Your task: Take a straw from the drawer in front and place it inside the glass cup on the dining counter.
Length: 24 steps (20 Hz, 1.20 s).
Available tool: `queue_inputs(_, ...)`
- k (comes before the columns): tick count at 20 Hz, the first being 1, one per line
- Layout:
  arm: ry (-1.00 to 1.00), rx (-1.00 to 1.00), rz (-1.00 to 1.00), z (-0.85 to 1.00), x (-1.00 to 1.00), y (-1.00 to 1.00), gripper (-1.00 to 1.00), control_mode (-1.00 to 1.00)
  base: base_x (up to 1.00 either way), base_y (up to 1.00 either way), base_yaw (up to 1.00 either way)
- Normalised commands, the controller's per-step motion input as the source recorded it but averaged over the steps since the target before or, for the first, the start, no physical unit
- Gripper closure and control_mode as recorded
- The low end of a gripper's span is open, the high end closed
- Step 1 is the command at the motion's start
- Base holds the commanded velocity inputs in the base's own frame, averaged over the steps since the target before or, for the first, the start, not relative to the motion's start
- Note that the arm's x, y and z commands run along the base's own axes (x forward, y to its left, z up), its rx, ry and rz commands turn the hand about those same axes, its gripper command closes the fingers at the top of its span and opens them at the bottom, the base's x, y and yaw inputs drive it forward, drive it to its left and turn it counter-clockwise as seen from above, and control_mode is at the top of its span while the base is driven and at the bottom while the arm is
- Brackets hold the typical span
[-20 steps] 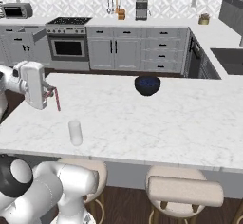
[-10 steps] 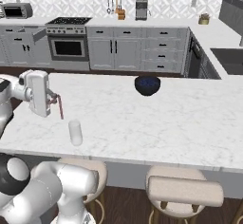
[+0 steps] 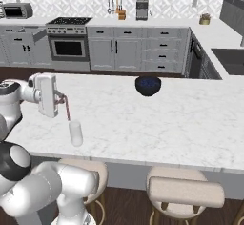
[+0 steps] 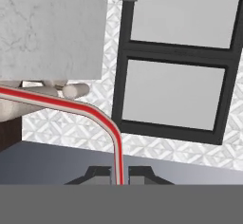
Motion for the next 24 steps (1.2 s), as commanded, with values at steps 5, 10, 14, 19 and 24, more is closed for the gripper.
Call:
queue_inputs(5,0.07,-0.03,0.00,-0.25,0.41,0.00,1.00,-1.00,0.00,0.00,0.00)
queue_inputs(10,0.09,0.00,0.00,-0.30,0.42,0.00,1.00,-1.00,0.00,0.00,0.00)
queue_inputs(14,0.06,0.00,0.00,-0.29,0.43,0.01,1.00,-1.00,0.00,0.00,0.00)
queue_inputs(19,0.02,0.00,0.00,-0.27,0.39,0.03,1.00,-1.00,0.00,0.00,0.00)
queue_inputs(24,0.01,0.00,0.00,-0.24,0.33,0.12,1.00,-1.00,0.00,0.00,0.00)
